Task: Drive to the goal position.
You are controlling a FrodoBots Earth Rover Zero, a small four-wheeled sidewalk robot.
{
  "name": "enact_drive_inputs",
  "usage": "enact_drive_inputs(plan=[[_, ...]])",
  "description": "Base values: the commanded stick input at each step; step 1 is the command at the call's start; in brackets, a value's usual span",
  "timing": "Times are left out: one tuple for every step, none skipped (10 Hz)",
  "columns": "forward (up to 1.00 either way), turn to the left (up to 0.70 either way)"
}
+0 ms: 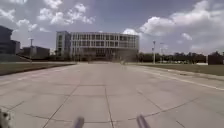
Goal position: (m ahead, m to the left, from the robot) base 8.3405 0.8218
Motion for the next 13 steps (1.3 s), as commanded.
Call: enact_drive_inputs(plan=[[0.70, 0.00], [0.70, 0.00], [0.70, 0.00], [0.70, 0.00], [0.70, 0.00], [0.70, 0.00], [0.70, 0.00], [0.70, 0.00], [0.70, 0.00], [0.70, 0.00], [0.70, 0.00], [0.70, 0.00], [0.70, 0.00]])
